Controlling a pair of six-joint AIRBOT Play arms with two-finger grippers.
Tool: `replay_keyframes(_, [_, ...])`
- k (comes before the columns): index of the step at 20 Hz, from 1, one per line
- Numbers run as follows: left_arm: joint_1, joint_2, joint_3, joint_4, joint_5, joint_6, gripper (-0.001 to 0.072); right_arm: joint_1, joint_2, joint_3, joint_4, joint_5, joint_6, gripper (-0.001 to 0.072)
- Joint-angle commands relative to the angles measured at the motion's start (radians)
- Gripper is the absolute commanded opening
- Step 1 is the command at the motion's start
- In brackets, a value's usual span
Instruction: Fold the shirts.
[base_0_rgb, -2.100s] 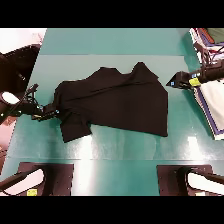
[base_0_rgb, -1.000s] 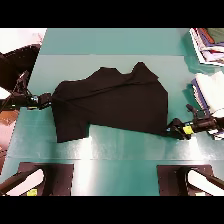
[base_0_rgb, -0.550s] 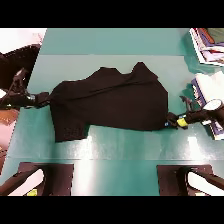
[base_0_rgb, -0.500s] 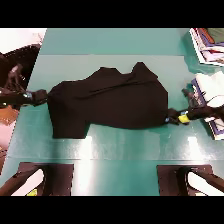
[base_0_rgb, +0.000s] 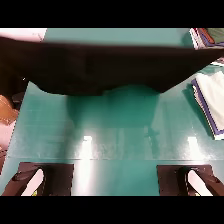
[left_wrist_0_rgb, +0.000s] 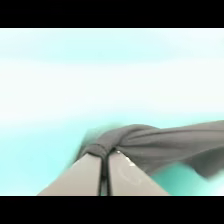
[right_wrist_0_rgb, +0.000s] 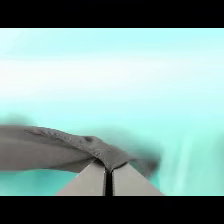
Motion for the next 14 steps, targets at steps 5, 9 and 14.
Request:
replay_keyframes(5, [0.001, 0.017, 0.509, -0.029, 0.066, -0.090, 0.0025, -0.203, -0.040, 0.569, -0.001, 0.175, 0.000, 0.0017])
replay_keyframes(9, [0.001, -0.002, 0.441, -0.068, 0.042, -0.090, 0.0025, -0.213, -0.085, 0.545, -0.001, 0.227, 0.018, 0.0016])
replay_keyframes(14, [0.001, -0.111, 0.100, -0.113, -0.077, -0.087, 0.0025, -0.059, -0.206, 0.294, -0.076, 0.275, 0.018, 0.0016])
